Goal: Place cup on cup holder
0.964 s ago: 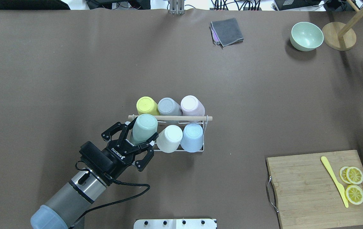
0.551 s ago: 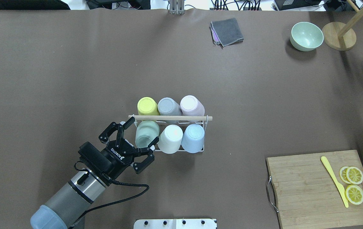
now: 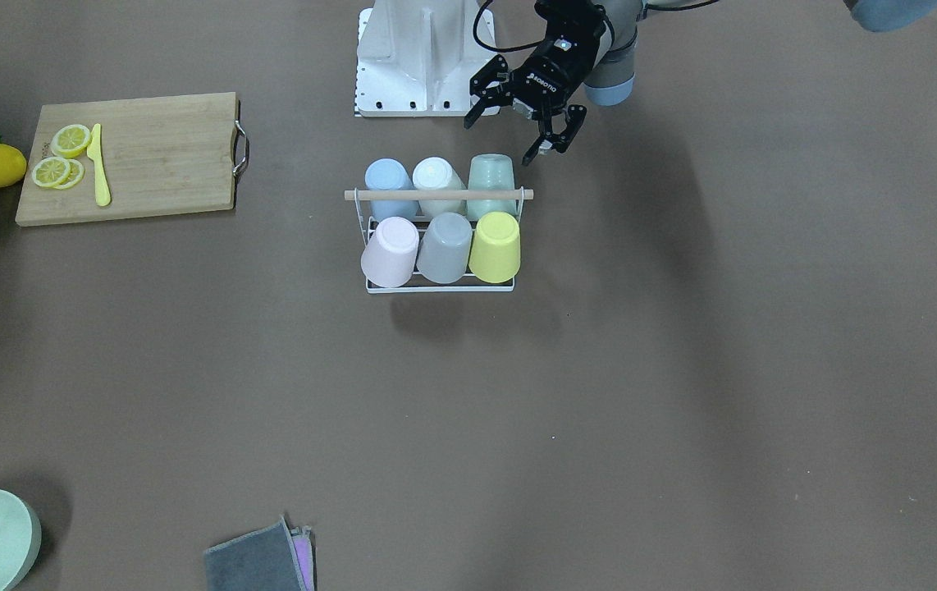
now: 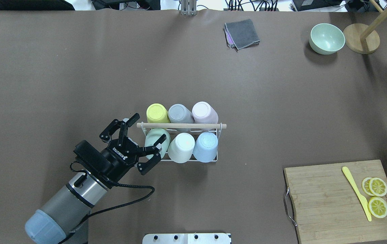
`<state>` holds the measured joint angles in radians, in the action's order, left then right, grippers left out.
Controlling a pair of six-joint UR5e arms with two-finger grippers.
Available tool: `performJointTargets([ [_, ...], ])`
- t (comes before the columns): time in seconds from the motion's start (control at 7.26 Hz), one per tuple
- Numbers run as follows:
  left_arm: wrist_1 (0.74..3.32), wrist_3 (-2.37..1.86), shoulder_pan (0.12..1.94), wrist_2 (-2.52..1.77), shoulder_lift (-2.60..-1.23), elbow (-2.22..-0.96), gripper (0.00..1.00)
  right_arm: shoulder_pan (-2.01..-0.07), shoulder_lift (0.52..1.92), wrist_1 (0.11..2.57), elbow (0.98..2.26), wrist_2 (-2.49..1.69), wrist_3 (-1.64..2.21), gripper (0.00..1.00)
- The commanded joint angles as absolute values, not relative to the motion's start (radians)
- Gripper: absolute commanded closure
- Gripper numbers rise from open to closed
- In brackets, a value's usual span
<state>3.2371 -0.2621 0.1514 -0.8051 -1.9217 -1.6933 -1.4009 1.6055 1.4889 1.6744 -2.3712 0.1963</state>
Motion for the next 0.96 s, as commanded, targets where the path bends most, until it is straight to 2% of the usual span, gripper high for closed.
performJointTargets([
  [0.0,3.215,-0.264,0.244,-0.924,-1.913,-1.716,0.03,-1.404,1.598,1.491,1.672,-2.369,0.193,0.01],
  [0.14,3.177,-0.264,0.3,-1.007,-1.899,-1.717,0.03,-1.404,1.597,1.491,1.672,-2.361,0.195,0.01],
  [0.55,2.814,-0.285,0.689,-1.519,-1.896,-1.736,0.03,-1.404,1.603,1.485,1.663,-2.355,0.195,0.01],
  [0.83,2.565,-0.339,0.848,-1.638,-1.914,-1.735,0.03,-1.402,1.598,1.479,1.646,-2.356,0.196,0.01],
])
